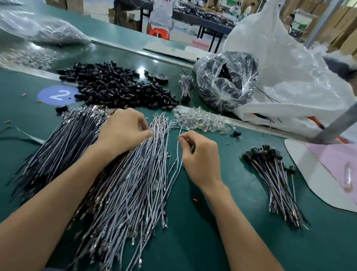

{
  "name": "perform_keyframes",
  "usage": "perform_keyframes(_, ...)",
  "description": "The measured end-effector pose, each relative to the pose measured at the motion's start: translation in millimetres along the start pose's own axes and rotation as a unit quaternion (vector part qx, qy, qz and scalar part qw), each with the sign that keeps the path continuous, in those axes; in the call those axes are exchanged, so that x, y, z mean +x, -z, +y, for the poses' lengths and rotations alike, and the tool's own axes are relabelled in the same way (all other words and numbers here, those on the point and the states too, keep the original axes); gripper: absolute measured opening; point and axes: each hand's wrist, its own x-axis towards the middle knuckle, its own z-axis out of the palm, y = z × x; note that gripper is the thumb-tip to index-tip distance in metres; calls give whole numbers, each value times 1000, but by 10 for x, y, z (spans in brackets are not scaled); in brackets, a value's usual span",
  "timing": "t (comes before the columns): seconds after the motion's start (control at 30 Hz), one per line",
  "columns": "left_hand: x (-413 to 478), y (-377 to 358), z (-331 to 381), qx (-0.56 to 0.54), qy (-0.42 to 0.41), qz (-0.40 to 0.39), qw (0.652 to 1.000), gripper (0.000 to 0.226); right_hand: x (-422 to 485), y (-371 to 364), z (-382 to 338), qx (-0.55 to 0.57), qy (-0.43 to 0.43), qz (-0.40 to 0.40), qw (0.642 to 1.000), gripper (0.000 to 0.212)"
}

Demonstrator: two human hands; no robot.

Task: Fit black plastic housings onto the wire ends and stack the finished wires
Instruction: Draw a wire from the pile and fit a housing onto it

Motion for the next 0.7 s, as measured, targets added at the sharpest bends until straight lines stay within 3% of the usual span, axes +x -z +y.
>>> perform_keyframes(0.07, -24, 77, 25, 72, 36, -65, 995, 20, -30, 38, 49, 15, -5, 10, 1000, 13)
perform_keyframes(0.33, -73, 95, 118, 144, 47, -98, 984, 9, -104, 59, 41, 37, -7, 26, 999, 12)
perform_keyframes(0.5, -50, 79, 64, 104, 40, -131, 985, 4, -108, 57, 31, 48, -7, 25, 999, 12)
perform_keyframes(0.6, -29, 71, 31, 79, 52, -129, 987, 22, -103, 59, 27, 52, -8, 21, 998, 11)
perform_keyframes(0.7, -18, 41, -2, 64, 58, -107, 991, 20, -106, 58, 29, 56, -9, 15, 998, 11)
